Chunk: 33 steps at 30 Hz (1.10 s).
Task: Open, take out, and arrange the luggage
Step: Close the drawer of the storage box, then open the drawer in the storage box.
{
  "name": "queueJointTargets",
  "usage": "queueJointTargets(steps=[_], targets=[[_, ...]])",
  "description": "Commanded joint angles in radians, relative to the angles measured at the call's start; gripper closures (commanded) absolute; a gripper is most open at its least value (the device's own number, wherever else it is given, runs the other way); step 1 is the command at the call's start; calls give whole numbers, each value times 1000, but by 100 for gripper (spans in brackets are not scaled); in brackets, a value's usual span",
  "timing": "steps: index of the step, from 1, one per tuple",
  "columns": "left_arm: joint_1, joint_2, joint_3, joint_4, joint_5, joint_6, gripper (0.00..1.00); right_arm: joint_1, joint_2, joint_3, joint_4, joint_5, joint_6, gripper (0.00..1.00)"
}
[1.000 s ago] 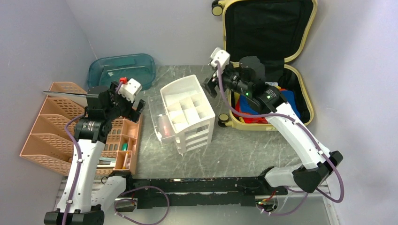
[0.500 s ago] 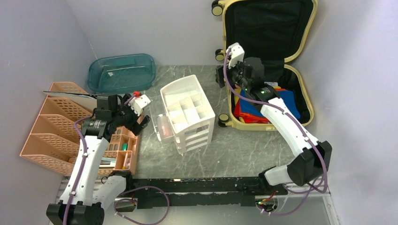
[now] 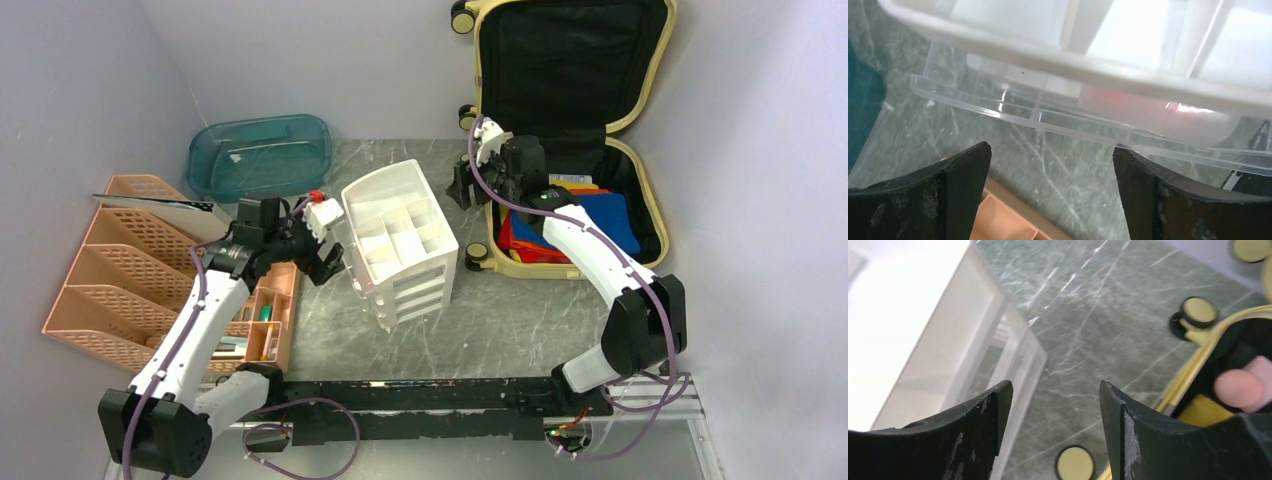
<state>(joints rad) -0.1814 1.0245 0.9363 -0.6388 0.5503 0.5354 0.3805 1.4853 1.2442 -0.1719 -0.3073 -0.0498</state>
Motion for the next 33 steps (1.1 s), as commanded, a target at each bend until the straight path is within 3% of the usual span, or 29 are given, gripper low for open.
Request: queueJointTargets(steps=[1, 11, 15, 21, 25, 33], targets=[[-53, 16, -18, 151, 16, -98, 3, -3, -3, -33, 56, -156, 48, 33], [-58, 70, -113, 495, 10, -271, 3, -3, -9, -120, 89, -326, 99, 36], [-58, 100, -128, 552, 43, -324, 3, -4, 0, -120, 95, -374, 114, 36], [-58, 56, -117, 511, -24, -301, 3, -50, -10, -110, 69, -286, 130, 37], [-58, 36, -109, 476, -50, -293, 4, -98, 17, -118, 54, -309, 144, 47], [-57, -8, -122, 478, -10, -330, 3, -142, 97, -119, 26, -353, 148, 90]])
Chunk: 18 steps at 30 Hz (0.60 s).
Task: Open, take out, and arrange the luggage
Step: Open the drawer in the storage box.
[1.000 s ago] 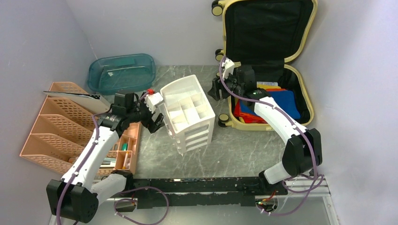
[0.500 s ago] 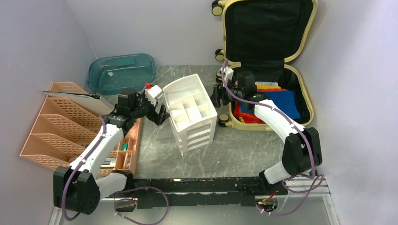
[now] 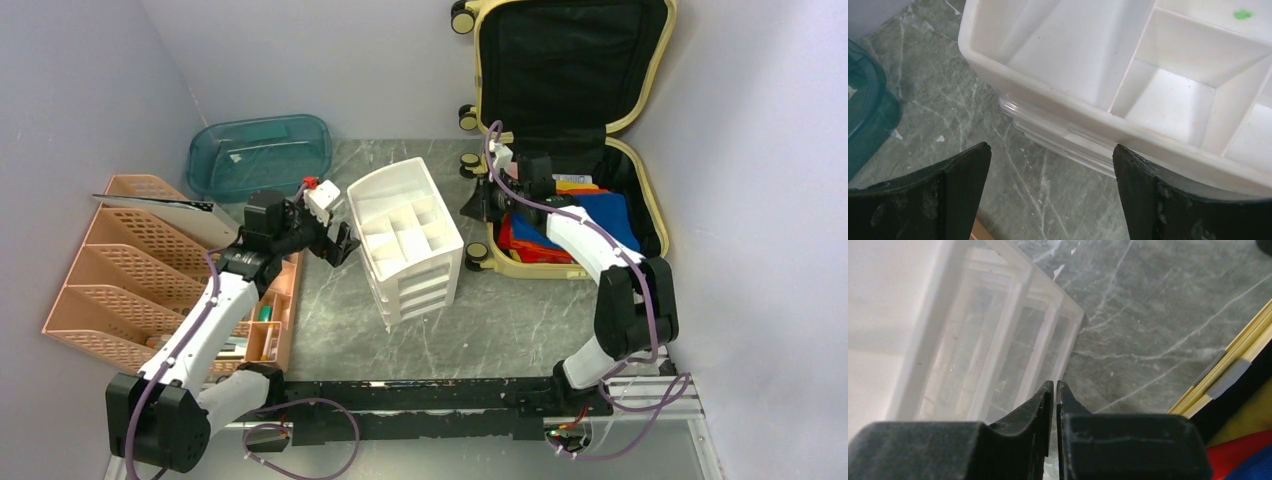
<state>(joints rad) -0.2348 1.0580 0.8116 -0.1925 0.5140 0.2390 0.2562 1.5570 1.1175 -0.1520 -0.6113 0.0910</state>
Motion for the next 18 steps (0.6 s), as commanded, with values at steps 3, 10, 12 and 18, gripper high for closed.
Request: queueJointTargets(steps=[3, 10, 12, 18], targets=[[-2, -55, -4, 31, 33, -34, 3, -22, 60, 13, -5, -99, 6, 100], [2, -67, -13, 40, 65, -46, 4, -18, 130, 18, -4, -248, 24, 100], [2, -67, -19, 50, 78, -54, 3, -17, 139, 16, 0, -279, 27, 100], [3, -63, -22, 60, 92, -64, 3, -5, 178, -1, 66, -445, 94, 100]])
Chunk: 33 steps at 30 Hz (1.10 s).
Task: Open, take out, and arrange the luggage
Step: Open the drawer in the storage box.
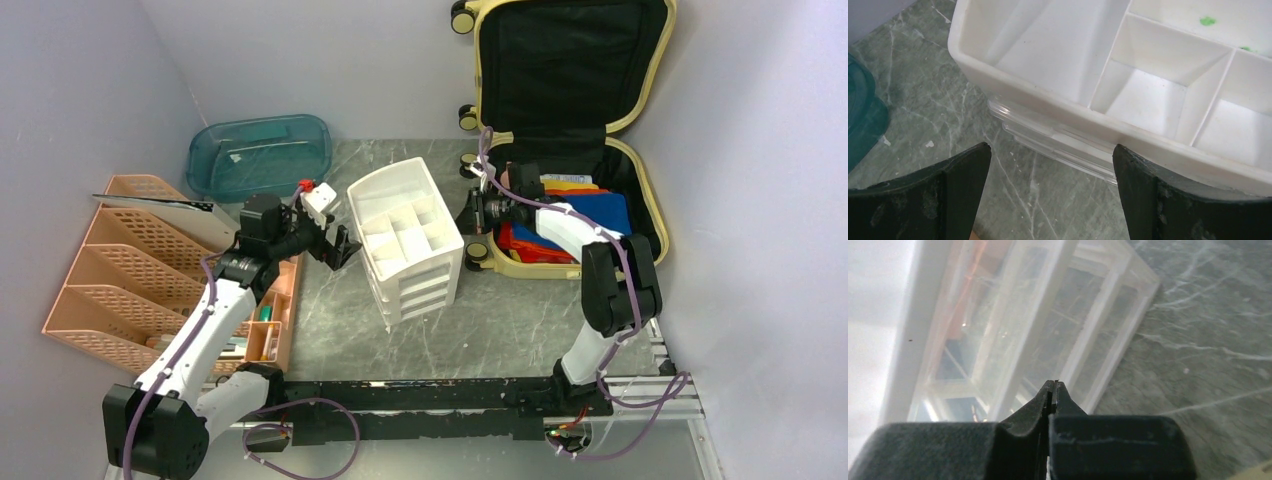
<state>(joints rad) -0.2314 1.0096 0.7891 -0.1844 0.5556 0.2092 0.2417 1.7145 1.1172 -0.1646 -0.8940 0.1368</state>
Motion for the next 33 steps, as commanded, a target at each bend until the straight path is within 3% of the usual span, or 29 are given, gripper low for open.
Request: queueJointTargets(steps=[1, 20, 33], targets=[[0, -13, -1, 54, 54, -39, 3, 14, 27, 0, 82, -182, 53, 100], [0, 2, -23, 91, 77, -75, 3, 110, 141, 37, 36, -236, 24, 100], [0, 22, -34, 110, 93, -88, 3, 152, 208, 12, 232, -314, 260, 100]])
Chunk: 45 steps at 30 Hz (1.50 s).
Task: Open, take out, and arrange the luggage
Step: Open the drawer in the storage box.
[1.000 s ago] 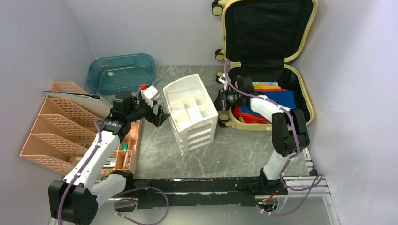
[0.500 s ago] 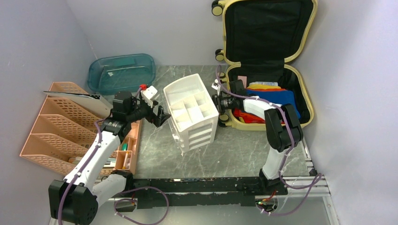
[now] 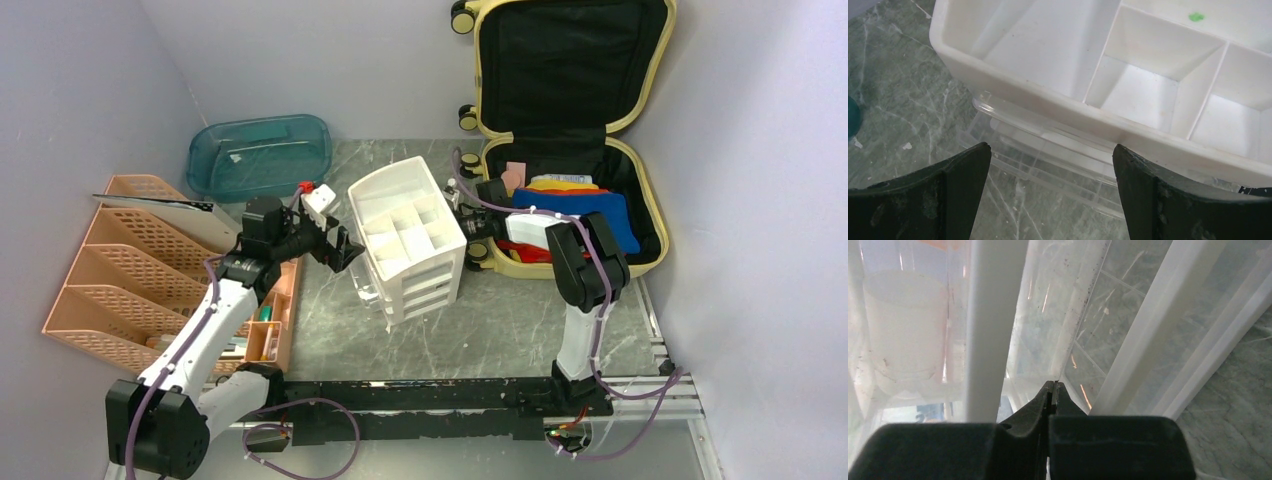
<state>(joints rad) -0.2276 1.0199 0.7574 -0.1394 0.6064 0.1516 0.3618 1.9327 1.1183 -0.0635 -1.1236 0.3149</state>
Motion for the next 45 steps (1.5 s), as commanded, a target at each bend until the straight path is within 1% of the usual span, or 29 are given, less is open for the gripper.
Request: queueJointTargets(steps=[1, 5, 11, 17, 18, 20, 22, 25, 29, 31, 35, 37, 40, 43, 45], targets=[[-4, 13, -4, 66, 43, -32, 3, 35, -8, 11, 135, -85, 87, 100], [-4, 20, -8, 75, 52, -38, 3, 57, 8, 15, 136, -90, 104, 98], [-4, 29, -12, 77, 55, -42, 3, 110, 51, 81, 36, -119, 45, 96], [-4, 39, -15, 82, 58, -43, 3, 122, 48, 73, 60, -132, 70, 97], [-4, 40, -14, 81, 56, -41, 3, 120, 45, 79, 54, -121, 57, 98], [-4, 42, -1, 59, 27, -24, 3, 107, 38, 104, -23, -74, -6, 98], [-4, 38, 19, 15, -21, 13, 3, 85, 18, 131, -78, -33, -54, 97], [-4, 29, 40, -42, -124, 65, 3, 30, -42, 133, -94, 27, -75, 94], [-4, 37, 82, -137, -245, 120, 3, -8, -137, 123, -112, 114, -112, 87], [-4, 44, 101, -173, -297, 133, 4, -10, -177, 123, -124, 164, -135, 80], [-4, 52, 102, -175, -393, 125, 3, -10, -246, 124, -134, 256, -176, 70], [-5, 63, 107, -178, -430, 122, 3, -10, -271, 122, -137, 305, -193, 69], [-5, 64, 109, -164, -418, 113, 3, -11, -293, 115, -136, 337, -204, 66], [-7, 61, 127, -140, -337, 99, 3, -13, -299, 130, -153, 358, -214, 65], [-8, 70, 158, -145, -306, 89, 3, -16, -307, 147, -173, 405, -224, 64]])
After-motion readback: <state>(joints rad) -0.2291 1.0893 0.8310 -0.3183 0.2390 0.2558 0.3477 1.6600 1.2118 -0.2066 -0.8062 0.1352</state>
